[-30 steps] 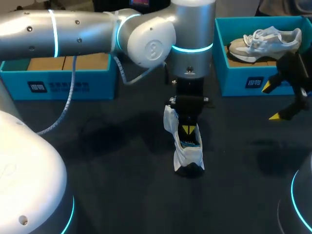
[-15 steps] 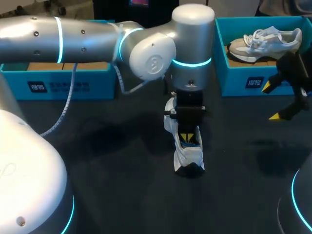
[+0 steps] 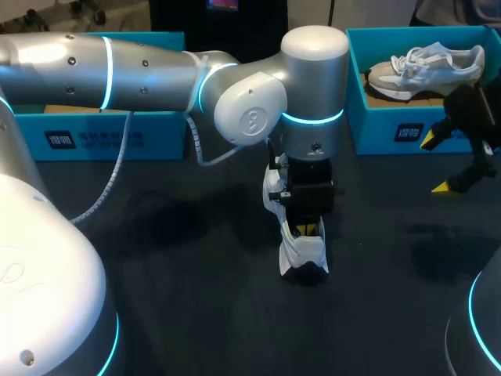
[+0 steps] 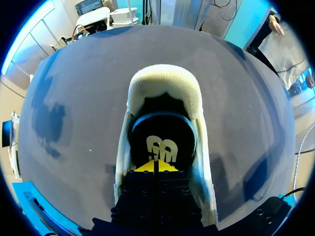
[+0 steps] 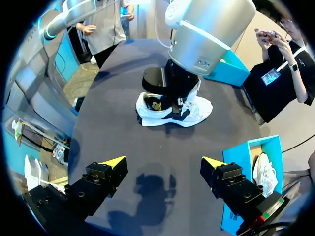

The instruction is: Take the shoe out of the shoebox, open the shoe tongue, remove and reinsert the insole, then place the shoe into the shoebox

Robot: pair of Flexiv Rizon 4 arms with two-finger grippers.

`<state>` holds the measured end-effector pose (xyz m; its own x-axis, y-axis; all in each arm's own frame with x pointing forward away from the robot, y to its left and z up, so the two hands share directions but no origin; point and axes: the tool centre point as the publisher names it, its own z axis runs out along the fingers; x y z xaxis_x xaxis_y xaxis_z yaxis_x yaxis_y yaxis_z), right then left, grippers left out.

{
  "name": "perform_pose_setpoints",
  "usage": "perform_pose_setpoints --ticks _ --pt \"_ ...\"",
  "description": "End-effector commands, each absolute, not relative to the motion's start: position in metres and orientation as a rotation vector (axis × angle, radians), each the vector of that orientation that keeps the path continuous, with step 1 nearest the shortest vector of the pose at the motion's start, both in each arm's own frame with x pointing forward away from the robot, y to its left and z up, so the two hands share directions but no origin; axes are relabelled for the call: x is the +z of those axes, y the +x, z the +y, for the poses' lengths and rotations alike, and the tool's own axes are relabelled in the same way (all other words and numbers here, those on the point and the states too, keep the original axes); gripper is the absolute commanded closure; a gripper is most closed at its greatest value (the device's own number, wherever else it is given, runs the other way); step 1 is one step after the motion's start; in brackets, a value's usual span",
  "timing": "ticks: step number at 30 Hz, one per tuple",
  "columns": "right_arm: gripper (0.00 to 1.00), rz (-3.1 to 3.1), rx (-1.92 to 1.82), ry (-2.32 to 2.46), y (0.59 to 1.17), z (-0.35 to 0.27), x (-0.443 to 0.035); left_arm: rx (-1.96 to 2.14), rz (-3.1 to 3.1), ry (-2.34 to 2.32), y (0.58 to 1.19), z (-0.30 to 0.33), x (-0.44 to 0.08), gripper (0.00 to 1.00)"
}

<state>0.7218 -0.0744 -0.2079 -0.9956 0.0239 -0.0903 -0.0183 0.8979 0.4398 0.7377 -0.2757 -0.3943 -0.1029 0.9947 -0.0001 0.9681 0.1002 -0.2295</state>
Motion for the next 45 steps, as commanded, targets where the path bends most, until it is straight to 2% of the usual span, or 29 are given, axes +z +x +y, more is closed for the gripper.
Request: perform_pose_setpoints --ticks 1,12,33,40,45 --pt "0.0 2.97 0.687 0.005 0.722 -0.074 -0.208 0.276 -2.236 -1.998 0.738 -0.274 -0.389 1.0" --pt "0.0 2.97 0.687 0.005 0.722 -0.074 -0.208 0.327 -2.201 -1.974 0.724 -0.276 -0.356 1.0" --pt "0.0 2.97 0.687 0.005 0.722 -0.074 -0.208 0.268 -2.275 -1.976 0.706 -0.275 -0.399 1.0" --pt "0.0 2.97 0.687 0.005 0.722 -0.074 -0.208 0.346 -2.317 -1.924 0.707 -0.269 -0.364 1.0" --pt "0.0 2.97 0.687 0.005 0.722 -0.074 -0.208 0.384 -2.271 -1.937 0.701 -0.268 -0.359 1.0"
